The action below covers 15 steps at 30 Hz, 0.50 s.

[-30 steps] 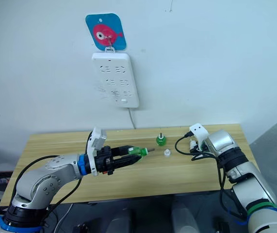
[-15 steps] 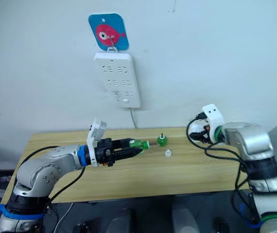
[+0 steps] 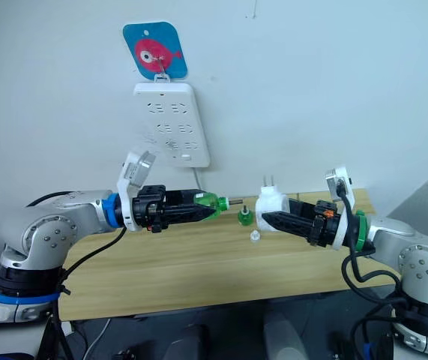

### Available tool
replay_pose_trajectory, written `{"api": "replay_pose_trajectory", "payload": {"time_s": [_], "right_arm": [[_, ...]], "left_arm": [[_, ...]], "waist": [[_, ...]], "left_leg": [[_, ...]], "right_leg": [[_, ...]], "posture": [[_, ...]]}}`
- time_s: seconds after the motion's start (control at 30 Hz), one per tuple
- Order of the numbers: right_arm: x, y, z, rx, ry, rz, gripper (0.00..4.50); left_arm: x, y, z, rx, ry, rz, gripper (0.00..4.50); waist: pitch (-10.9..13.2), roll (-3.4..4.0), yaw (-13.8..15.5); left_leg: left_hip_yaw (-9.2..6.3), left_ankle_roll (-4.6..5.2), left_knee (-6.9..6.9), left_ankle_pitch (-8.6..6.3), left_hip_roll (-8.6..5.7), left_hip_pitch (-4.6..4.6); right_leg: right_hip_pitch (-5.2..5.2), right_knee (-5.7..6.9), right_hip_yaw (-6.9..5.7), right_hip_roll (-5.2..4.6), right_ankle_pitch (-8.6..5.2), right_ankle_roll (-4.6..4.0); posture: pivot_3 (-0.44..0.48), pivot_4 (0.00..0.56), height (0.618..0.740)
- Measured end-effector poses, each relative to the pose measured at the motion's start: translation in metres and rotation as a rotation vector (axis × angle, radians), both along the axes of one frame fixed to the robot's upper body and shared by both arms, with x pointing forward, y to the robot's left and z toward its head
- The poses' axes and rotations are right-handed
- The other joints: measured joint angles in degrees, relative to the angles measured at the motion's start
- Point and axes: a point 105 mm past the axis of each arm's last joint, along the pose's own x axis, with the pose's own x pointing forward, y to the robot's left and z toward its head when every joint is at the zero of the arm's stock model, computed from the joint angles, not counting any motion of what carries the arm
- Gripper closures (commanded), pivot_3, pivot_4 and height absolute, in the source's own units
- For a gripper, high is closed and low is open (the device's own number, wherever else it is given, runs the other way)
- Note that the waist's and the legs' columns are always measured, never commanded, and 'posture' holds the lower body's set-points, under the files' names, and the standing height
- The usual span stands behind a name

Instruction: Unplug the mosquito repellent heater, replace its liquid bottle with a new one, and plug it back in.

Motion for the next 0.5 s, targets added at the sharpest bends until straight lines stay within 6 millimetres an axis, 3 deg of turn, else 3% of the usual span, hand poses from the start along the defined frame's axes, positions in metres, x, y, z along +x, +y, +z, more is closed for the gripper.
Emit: {"api": "replay_pose_trajectory", "payload": {"time_s": [0.5], "right_arm": [[0.004,0.01,0.014,0.126,0.047,0.038,1.52]], "left_arm": [[-0.02,-0.003,0.021,-0.072,0.04,-0.086,2.18]], "waist": [[0.0,-0.01,0.5]], "left_leg": [[-0.01,0.0,0.01,0.0,0.0,-0.04]], "right_leg": [[0.0,-0.02,-0.01,-0.02,-0.01,0.0]], "posture": [[-0.113,0.154,0.725]]}}
